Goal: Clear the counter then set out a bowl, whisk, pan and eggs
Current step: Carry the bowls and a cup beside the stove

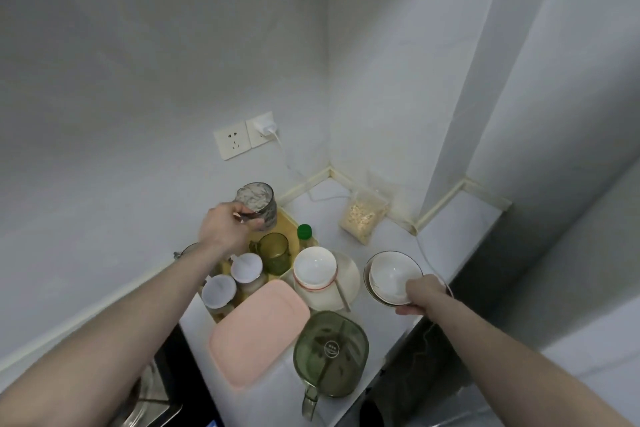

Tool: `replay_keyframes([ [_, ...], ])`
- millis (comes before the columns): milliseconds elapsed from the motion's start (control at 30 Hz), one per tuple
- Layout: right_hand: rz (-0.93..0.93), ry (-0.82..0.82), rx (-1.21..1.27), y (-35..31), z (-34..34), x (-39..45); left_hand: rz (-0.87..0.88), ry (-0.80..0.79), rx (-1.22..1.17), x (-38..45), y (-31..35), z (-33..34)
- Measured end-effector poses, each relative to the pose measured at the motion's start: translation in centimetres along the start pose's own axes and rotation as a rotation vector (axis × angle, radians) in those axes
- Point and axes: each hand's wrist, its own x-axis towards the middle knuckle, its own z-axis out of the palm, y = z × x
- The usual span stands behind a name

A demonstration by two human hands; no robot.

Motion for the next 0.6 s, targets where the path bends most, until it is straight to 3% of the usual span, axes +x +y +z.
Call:
replay_keyframes([
  [200, 0.033, 0.000, 0.028, 0.1, 0.7, 3.2, -0.126, -0.046, 0.033, 5.1, 0.2, 2.6],
  [600, 0.130, 0.019, 0.044, 0.6, 1.4, 6.2, -0.193, -0.130, 0.374, 11.0, -2.4, 7.4],
])
